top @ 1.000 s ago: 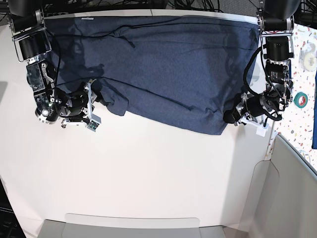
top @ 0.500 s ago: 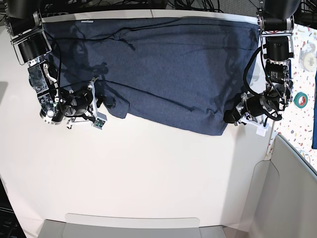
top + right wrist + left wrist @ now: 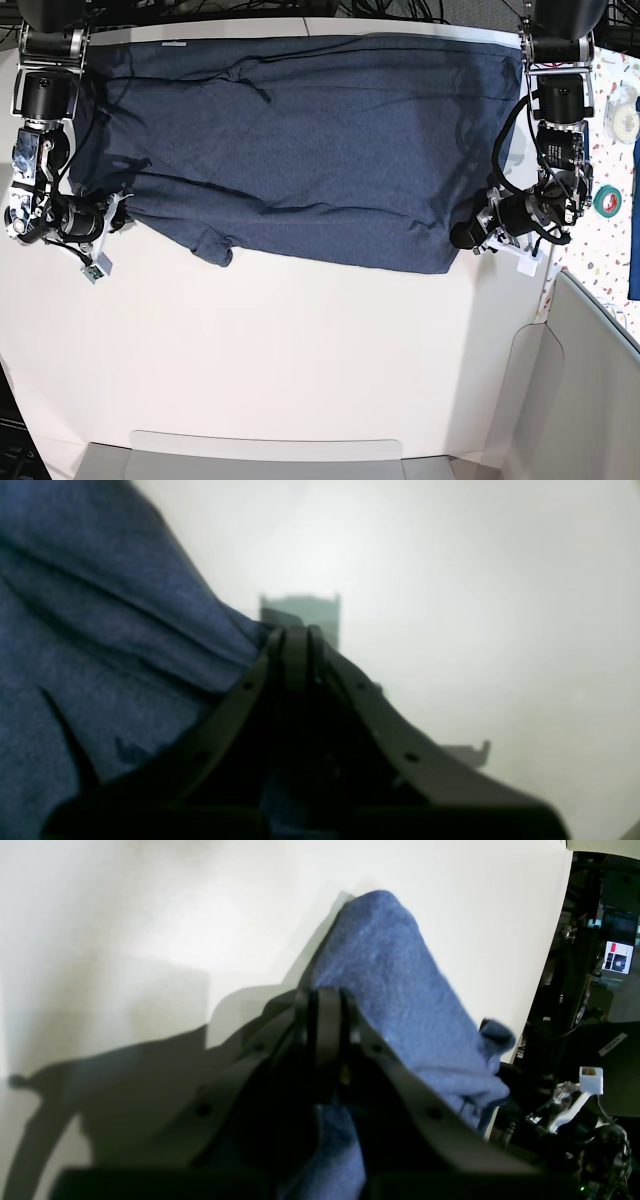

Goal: Layout the t-shirt on the table in an organized manner, then fold the t-shirt properly

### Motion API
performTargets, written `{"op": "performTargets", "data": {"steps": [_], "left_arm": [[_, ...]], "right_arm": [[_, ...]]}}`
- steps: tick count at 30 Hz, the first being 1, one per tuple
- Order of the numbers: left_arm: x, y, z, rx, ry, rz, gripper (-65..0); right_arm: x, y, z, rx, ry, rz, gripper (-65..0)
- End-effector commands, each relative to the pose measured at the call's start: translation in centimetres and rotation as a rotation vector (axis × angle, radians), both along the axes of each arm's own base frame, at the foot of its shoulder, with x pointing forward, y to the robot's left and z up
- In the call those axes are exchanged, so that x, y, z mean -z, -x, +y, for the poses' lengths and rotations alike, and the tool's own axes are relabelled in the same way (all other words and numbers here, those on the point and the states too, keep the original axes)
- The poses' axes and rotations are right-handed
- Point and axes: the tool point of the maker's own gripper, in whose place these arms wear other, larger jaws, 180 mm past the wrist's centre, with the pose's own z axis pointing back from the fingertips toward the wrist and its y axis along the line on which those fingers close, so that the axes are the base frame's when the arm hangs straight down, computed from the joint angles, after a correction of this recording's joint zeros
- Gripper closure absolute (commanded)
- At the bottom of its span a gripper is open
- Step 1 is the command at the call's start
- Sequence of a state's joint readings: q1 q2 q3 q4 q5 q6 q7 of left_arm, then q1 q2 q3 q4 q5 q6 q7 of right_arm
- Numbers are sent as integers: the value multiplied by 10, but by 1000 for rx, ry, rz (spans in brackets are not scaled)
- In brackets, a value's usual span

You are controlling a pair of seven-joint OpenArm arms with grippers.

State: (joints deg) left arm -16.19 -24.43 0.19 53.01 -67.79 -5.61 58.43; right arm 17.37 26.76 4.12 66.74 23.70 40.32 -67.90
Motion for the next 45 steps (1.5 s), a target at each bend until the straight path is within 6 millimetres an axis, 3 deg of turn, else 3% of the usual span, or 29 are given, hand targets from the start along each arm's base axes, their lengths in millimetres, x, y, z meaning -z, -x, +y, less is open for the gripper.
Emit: {"op": "performTargets", "data": {"steps": [1,6,11,13,20,24,34,39,43,45], "left_arm": [[5,4,9,-9,-33,23,0],[5,4,9,-9,-33,23,0],[5,4,8,-8,-32,23,0],[5,4,8,-8,-32,23,0],[5,4,7,-8,-30,23,0],[5,4,7,-8,-30,23,0],[5,4,6,-7,-29,23,0],[7,6,7,-9,-28,28,0],[9,8,7,-9,-28,33,0],[10,9,7,-9,-28,34,0]], "right_arm": [[20,27,-19,31,92,129,0],[23,22,-20,38,82,103,0],[21,13,-5,26,47,62,0],[10,3,8,7,36,12,-12],[-34,-19,31,-12,14,-169,-284],[-46,-26,50,-44,-3,-221,-368],[-49,-32,89,-61,-82,-253,-375],[-34,-25,101,-109,-70,-203,-374],[-26,-21,99,-130,-49,-170,-370],[-27,-21,95,-120,-49,-173,-321]]}}
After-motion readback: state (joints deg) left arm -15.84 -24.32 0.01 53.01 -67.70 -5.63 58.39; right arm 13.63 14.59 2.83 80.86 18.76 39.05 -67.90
